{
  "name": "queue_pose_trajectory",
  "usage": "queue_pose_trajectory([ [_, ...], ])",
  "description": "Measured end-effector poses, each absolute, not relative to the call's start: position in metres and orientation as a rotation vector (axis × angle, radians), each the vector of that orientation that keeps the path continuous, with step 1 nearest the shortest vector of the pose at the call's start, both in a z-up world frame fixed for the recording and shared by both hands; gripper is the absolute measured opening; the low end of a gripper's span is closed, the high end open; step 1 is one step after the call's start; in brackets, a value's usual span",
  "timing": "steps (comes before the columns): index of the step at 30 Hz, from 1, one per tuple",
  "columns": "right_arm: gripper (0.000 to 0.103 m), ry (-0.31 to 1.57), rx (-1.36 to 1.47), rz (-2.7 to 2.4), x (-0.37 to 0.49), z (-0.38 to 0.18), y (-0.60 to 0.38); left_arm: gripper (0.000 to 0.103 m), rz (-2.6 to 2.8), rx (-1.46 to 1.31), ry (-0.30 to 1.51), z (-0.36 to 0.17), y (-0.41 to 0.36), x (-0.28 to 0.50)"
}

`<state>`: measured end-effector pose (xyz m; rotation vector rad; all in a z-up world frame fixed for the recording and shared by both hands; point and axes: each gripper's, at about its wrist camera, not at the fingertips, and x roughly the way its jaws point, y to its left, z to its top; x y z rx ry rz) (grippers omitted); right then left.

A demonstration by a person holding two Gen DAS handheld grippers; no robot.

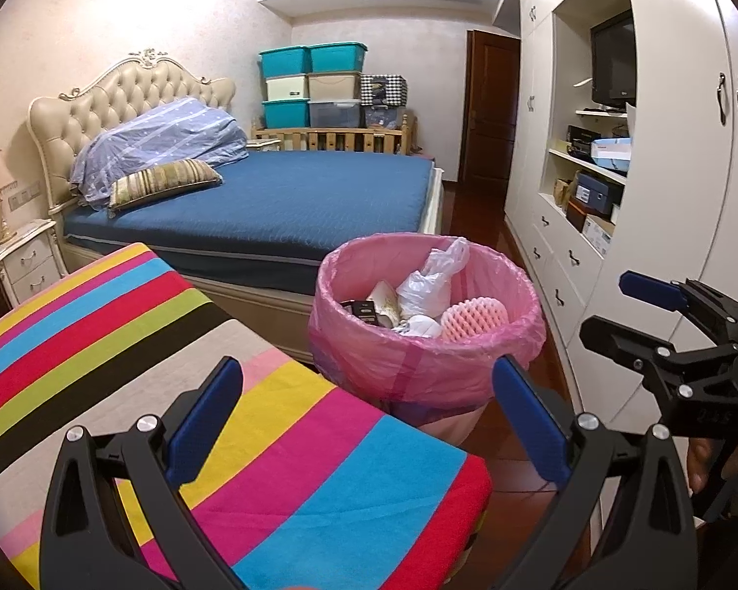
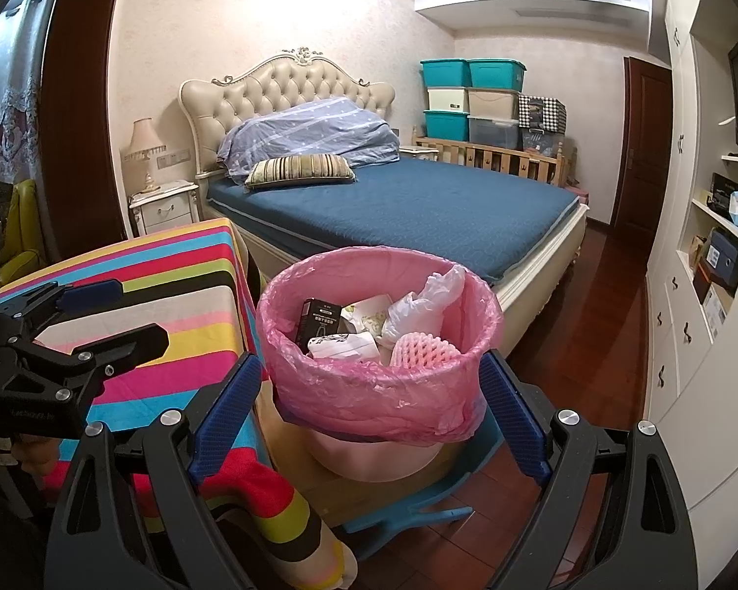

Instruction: Collect trash

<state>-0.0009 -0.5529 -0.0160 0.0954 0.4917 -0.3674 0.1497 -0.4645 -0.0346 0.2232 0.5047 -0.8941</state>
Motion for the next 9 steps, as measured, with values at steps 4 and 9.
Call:
queue_pose_trajectory([
  [4, 0.084, 0.492, 0.095, -0.366, 0.0, -0.016, -0.552, 0.098, -0.906, 0.215, 0.517, -0.036, -0.463, 0.153],
  [9, 0.084, 0.494, 0.085, -0.35, 0.006, -0.013, -0.544, 0.098, -0.908, 0.199, 0.516, -0.031, -0.453, 0.156],
])
